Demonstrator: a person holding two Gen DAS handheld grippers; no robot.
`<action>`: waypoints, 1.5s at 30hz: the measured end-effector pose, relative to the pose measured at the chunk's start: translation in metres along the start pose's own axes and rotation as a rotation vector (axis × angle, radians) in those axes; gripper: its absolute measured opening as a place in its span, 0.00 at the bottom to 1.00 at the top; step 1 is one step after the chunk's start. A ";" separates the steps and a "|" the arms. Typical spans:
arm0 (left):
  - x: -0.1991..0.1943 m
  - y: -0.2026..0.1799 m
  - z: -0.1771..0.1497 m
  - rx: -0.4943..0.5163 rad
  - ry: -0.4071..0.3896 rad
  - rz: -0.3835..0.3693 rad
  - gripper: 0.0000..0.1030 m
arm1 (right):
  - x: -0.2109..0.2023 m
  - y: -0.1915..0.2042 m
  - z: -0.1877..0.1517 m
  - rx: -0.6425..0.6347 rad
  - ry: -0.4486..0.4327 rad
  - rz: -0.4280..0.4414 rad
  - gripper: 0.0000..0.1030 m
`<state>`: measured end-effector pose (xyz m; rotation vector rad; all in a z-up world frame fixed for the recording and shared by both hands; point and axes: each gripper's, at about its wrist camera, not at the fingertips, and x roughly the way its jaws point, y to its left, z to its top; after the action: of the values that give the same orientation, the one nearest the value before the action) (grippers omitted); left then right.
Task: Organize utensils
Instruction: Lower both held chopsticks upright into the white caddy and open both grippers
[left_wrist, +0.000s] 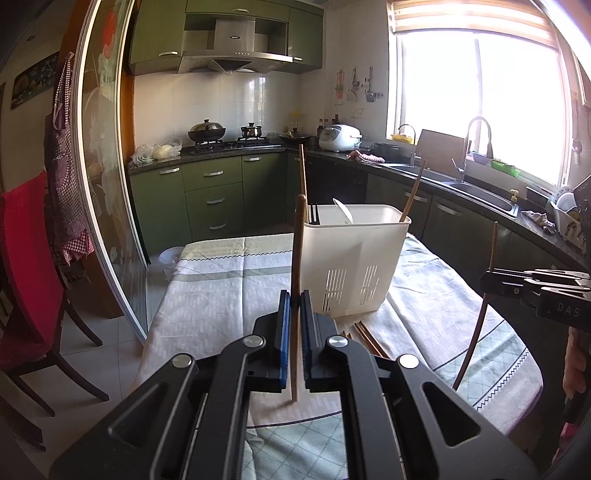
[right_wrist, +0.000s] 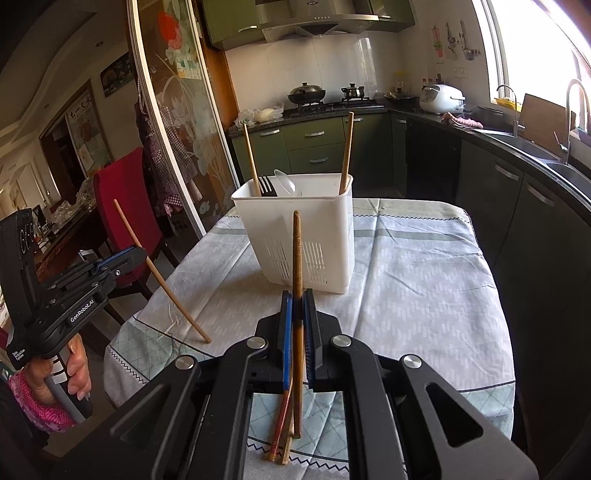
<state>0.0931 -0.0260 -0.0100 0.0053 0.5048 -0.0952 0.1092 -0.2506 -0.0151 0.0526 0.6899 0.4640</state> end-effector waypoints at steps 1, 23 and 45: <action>0.000 0.000 0.000 0.001 -0.001 -0.001 0.05 | 0.001 -0.001 0.001 -0.001 -0.001 -0.001 0.06; -0.023 -0.014 0.099 0.034 -0.109 -0.115 0.05 | -0.030 0.021 0.111 -0.074 -0.121 0.036 0.06; 0.086 -0.023 0.174 0.009 -0.084 -0.077 0.05 | 0.058 0.012 0.205 -0.081 -0.141 -0.090 0.06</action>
<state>0.2497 -0.0618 0.1011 -0.0099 0.4203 -0.1727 0.2713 -0.1932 0.1117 -0.0216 0.5321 0.3977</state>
